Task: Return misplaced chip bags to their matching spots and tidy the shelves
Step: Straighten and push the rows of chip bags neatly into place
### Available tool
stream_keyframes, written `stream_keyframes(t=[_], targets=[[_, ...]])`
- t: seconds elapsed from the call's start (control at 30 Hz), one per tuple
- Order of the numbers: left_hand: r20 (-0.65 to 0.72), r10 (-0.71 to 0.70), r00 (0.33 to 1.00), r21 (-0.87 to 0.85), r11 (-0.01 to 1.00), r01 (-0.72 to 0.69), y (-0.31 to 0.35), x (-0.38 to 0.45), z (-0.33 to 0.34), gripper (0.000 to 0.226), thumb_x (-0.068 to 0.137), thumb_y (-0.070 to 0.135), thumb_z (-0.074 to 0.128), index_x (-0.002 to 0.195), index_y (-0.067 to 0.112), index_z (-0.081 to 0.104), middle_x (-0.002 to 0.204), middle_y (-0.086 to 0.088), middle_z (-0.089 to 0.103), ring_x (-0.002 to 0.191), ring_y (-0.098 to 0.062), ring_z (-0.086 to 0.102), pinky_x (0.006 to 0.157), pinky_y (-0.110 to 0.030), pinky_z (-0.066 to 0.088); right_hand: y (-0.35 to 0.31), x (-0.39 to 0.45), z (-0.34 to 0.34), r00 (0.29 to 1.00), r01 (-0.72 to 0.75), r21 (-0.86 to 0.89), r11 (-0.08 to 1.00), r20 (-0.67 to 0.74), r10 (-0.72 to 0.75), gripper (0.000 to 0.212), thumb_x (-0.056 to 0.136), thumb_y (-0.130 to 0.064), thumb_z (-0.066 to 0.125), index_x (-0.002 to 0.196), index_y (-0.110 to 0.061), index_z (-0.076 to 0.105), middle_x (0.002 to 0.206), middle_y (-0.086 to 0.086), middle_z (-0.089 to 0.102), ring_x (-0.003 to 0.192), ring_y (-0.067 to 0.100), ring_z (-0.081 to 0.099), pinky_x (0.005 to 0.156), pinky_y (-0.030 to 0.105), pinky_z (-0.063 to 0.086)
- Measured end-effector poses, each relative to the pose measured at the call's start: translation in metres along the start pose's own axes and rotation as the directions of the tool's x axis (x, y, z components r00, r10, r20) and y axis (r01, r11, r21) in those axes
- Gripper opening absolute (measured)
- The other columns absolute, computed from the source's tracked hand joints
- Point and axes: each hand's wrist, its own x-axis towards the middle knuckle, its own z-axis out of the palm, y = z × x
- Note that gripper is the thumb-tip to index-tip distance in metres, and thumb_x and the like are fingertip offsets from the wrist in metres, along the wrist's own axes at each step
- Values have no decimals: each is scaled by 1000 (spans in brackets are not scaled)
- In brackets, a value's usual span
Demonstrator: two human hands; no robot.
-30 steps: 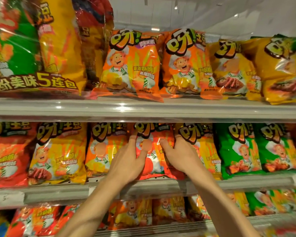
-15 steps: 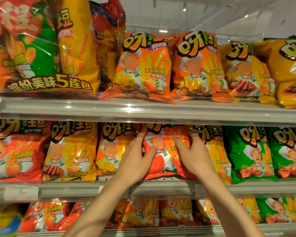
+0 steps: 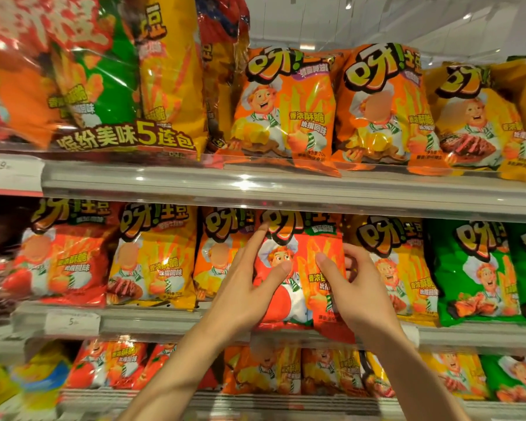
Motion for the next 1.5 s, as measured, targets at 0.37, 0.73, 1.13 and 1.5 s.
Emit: stream_keyframes(t=[0.37,0.73,1.13,1.5], targets=[[-158,-4,987,16,1000,6,-18,-42,-75,69,90,54,59,147,63,20,152,44,20,139,23,14,114,-23,20,-28,-19,67,981,18,108,994,190,-39,52,80,-64,70,120,-39,50,108,-6,72,90,13,73,79,45,61],[-310,10,951,117,993,28,-34,-69,-156,69,91,48,61,149,59,24,147,51,22,138,24,16,109,-13,19,-72,-35,142,940,174,18,985,295,-172,38,86,-61,64,115,-39,52,98,-17,68,82,-4,66,80,35,58],[-418,24,908,161,986,48,-51,-93,-227,68,90,35,63,151,45,33,154,35,30,142,16,23,114,-10,22,-101,-18,194,889,388,-354,851,387,-245,61,105,-43,38,150,-3,29,147,20,41,138,32,37,113,38,29],[-433,-23,901,163,981,104,-64,-110,-259,66,93,41,62,149,54,30,154,36,31,139,18,25,110,-20,24,-99,-18,249,937,317,-422,849,278,-212,105,85,-72,56,154,-2,20,151,25,35,134,41,42,111,45,38]])
